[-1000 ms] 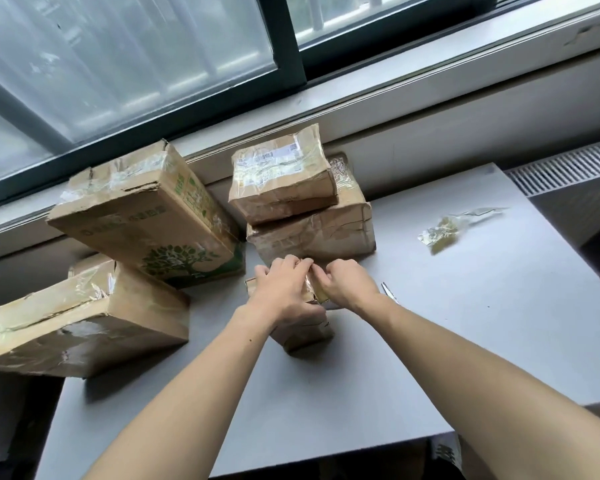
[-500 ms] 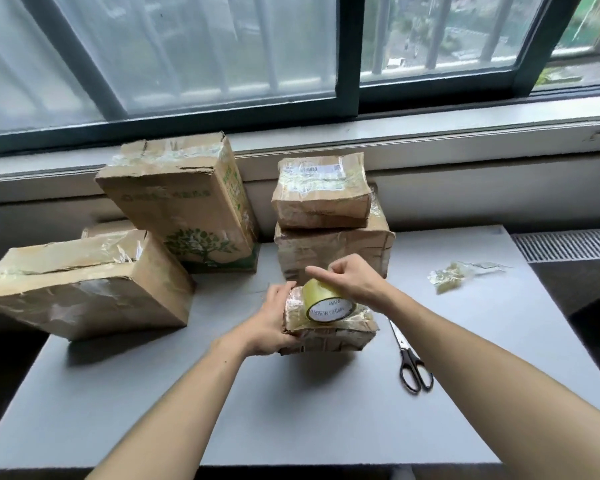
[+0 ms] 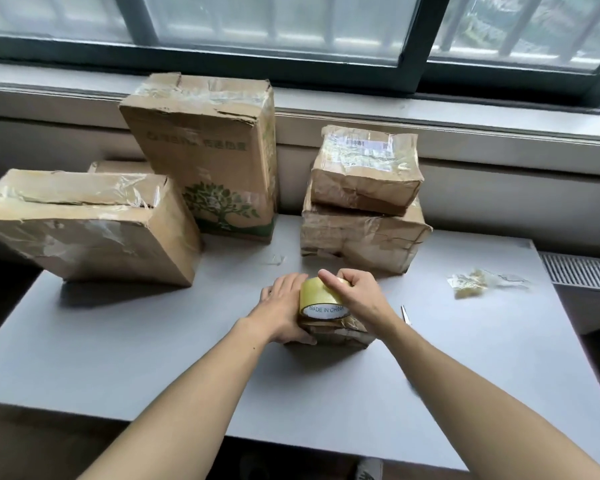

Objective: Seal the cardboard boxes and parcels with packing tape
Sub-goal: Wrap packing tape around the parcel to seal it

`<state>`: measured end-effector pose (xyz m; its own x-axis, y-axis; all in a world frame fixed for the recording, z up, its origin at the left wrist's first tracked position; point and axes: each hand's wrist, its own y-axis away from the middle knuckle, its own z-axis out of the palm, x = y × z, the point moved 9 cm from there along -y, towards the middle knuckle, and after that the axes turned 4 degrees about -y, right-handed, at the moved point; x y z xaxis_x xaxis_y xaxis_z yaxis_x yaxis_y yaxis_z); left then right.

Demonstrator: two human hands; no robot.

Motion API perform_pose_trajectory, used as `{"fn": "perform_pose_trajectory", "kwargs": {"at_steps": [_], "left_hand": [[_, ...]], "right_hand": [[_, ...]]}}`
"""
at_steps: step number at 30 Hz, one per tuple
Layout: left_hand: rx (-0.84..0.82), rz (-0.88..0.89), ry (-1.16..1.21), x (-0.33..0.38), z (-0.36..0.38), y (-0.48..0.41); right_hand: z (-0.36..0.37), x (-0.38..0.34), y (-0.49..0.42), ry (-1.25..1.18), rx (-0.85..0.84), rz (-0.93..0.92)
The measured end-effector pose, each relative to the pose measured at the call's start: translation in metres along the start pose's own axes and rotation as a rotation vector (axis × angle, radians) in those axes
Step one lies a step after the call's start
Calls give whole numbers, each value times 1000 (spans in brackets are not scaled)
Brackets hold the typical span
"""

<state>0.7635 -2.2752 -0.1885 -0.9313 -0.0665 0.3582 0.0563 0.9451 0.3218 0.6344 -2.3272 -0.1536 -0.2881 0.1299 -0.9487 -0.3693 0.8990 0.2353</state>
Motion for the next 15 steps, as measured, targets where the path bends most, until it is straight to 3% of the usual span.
{"fn": "perform_pose_trajectory", "kwargs": {"at_steps": [3,6,10,15], "left_hand": [[28,-1,-41,-2,2,-2],[23,-11,-108,2,0,-1],[2,-28,-166,5,1,-2],[10,-15,-172,6,1,-1]], "right_hand": [[4,13,2,-183,8,70],[5,3,-1,-133,4,70],[-11,-31,-6,358,77,-82],[-43,-32,9,782,92,-52]]}}
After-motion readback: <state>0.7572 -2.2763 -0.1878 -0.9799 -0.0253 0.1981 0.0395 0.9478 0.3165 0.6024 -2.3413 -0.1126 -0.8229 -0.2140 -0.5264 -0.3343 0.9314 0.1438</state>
